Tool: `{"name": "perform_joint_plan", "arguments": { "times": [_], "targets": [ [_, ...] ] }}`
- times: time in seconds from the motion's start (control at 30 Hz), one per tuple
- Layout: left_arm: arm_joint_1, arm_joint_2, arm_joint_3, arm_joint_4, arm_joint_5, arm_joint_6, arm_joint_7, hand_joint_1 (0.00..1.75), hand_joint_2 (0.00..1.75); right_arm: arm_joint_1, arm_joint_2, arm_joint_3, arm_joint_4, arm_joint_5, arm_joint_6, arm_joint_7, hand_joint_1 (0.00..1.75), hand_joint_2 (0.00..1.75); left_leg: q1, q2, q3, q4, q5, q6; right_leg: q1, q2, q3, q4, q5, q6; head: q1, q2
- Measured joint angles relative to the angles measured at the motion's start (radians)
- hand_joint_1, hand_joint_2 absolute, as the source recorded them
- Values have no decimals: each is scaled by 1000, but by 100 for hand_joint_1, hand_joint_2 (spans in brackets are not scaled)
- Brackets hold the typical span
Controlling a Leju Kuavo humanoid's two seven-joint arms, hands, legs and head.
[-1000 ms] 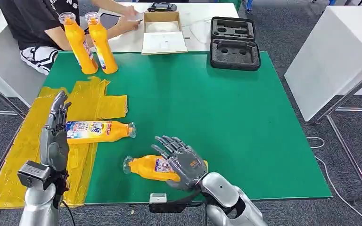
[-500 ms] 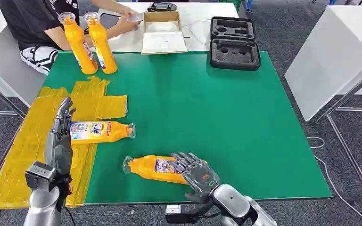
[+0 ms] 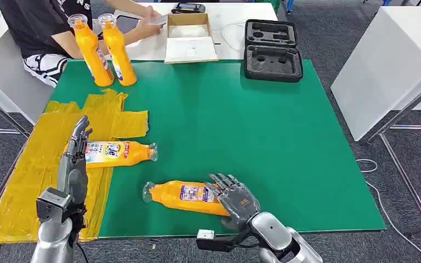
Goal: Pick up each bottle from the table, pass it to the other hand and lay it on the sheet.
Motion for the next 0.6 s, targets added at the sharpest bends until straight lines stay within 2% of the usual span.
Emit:
{"name": "perform_joint_plan", "arguments": {
  "times": [0.17,0.2,0.23,0.27,0.3,0.6],
  "targets": [
    [-10,-3,-1,9,-8,1,3,0,0,-27,31,-16,28,0,-1,7,0,175,0,0,0,0,0,0,0,0,0,0,0,0,0,0],
    [-11,-3,-2,10,-8,1,5,0,0,-34,36,-17,37,-1,0,10,23,175,0,0,0,0,0,0,0,0,0,0,0,0,0,0],
    [-13,-3,-2,11,-8,1,5,0,0,-40,41,-19,47,-3,1,10,134,175,0,0,0,0,0,0,0,0,0,0,0,0,0,0],
    [-14,-3,-2,13,-9,1,5,0,0,-44,46,-21,57,-6,4,12,159,175,0,0,0,0,0,0,0,0,0,0,0,0,0,0],
    [-16,-4,-3,14,-8,1,5,0,0,-47,50,-23,65,-9,6,13,169,175,0,0,0,0,0,0,0,0,0,0,0,0,0,0],
    [-26,-9,-10,24,-8,1,6,0,0,-93,92,-32,168,-14,39,34,169,175,0,1,1,0,0,0,0,0,0,0,0,0,0,0]
  ]
}}
